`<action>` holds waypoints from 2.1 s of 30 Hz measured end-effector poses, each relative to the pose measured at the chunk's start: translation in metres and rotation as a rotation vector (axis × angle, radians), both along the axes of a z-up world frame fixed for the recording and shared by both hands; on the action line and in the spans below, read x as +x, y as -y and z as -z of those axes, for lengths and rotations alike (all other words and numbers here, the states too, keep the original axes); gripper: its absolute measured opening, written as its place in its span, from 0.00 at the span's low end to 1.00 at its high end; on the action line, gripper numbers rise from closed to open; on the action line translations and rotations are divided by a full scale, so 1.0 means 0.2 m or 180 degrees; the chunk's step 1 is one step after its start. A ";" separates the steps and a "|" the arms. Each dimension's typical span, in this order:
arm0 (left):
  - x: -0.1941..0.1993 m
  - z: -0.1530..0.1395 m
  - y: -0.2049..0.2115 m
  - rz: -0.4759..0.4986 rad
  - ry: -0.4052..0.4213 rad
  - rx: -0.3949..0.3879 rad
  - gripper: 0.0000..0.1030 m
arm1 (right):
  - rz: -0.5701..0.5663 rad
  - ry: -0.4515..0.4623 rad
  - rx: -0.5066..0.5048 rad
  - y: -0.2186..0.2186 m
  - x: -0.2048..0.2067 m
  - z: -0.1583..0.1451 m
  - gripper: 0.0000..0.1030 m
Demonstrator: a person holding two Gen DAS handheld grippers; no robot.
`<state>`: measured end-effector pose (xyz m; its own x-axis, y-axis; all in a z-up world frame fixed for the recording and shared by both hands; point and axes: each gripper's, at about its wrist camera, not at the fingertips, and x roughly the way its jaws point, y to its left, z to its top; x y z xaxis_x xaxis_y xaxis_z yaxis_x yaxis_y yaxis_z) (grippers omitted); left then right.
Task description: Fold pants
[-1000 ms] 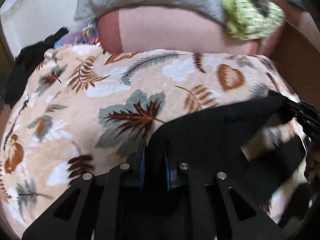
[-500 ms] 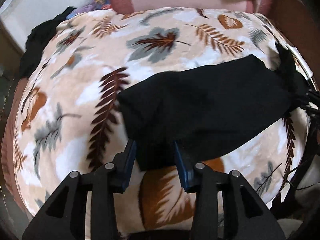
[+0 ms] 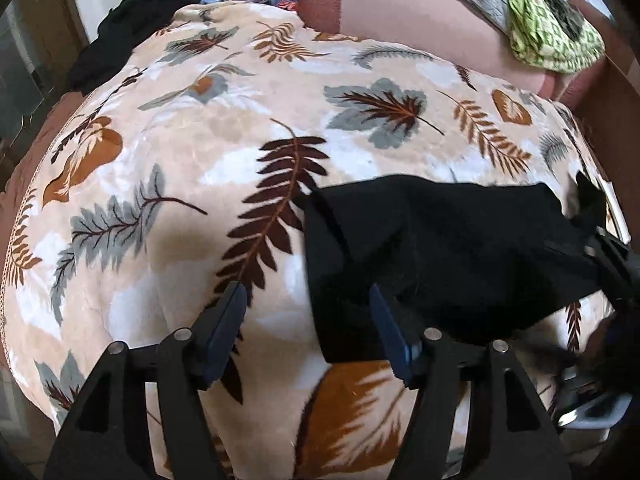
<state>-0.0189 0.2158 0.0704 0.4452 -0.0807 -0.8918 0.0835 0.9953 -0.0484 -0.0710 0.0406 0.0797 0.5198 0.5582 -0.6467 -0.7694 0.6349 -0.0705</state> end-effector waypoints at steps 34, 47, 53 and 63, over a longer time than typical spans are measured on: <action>0.05 -0.07 0.39 0.0370 0.0084 0.0061 0.68 | 0.2882 -0.0787 0.0501 1.62 0.36 -0.07 0.58; 0.11 0.02 0.56 0.0434 -0.0059 0.0085 0.68 | 0.3615 -0.1192 0.0226 2.04 0.44 0.17 0.58; 0.09 0.02 0.56 0.0396 -0.0064 0.0113 0.68 | 0.3394 -0.1241 0.0535 2.02 0.36 0.13 0.07; 0.02 -0.02 0.54 0.0297 -0.0019 0.0006 0.68 | 0.3809 -0.1214 0.0433 2.25 -0.13 0.01 0.07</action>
<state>-0.0147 0.1074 0.0750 0.4304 -0.1200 -0.8946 0.1756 0.9833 -0.0475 -0.0978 -0.4096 0.0785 0.5381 -0.0578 -0.8409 0.3332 0.9310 0.1492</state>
